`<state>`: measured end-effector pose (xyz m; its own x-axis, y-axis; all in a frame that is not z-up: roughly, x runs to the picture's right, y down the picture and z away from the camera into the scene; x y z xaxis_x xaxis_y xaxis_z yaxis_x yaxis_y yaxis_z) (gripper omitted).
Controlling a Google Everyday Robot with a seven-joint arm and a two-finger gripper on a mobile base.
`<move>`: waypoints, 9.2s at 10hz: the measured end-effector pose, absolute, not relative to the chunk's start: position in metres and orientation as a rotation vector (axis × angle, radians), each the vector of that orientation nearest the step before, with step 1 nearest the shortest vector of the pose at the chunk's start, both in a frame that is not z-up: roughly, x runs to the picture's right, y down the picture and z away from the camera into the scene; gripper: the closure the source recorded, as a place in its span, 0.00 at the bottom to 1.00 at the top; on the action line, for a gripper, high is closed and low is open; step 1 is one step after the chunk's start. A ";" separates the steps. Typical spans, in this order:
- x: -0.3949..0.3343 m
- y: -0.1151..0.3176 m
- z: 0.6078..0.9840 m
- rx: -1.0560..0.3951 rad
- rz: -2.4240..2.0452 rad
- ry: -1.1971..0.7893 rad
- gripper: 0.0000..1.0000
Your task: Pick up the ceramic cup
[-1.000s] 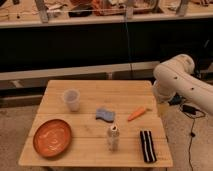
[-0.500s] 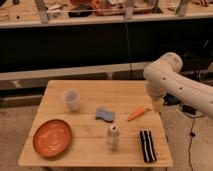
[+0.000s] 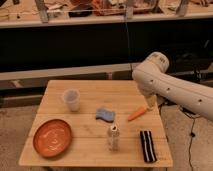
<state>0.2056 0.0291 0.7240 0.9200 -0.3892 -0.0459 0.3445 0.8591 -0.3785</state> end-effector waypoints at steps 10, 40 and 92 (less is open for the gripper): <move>0.113 -0.008 0.744 -0.237 -0.599 0.062 0.20; -0.113 -0.017 0.793 -0.039 -0.975 -0.429 0.20; -0.166 0.073 0.883 -0.146 -1.173 -0.713 0.20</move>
